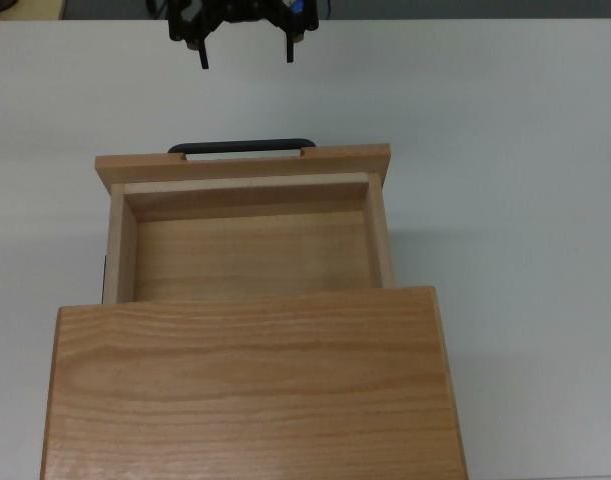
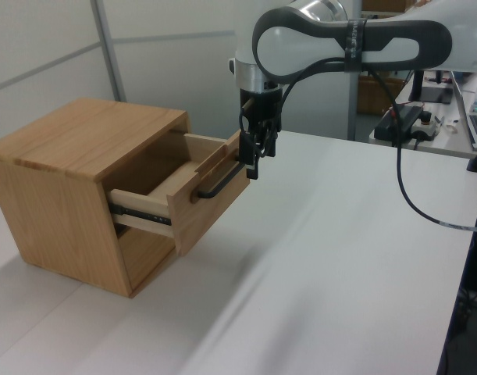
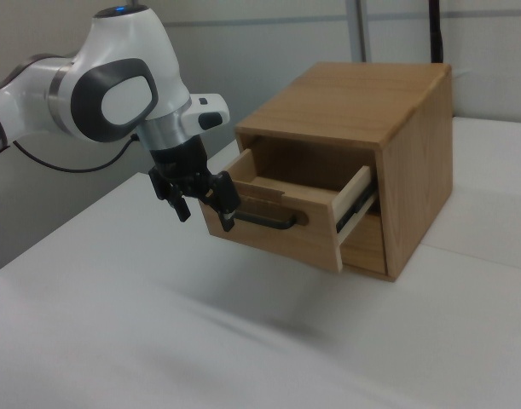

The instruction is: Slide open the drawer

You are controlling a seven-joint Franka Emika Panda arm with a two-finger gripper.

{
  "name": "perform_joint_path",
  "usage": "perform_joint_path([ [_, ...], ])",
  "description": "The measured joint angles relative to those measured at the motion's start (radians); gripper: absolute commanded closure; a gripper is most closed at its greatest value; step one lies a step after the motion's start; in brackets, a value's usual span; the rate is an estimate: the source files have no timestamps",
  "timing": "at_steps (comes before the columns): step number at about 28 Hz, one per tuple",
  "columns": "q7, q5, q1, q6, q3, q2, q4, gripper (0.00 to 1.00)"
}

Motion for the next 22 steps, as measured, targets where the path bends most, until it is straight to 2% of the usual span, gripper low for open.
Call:
perform_joint_path([
  [22, 0.0, 0.0, 0.001, 0.0, 0.004, 0.0, 0.014, 0.0],
])
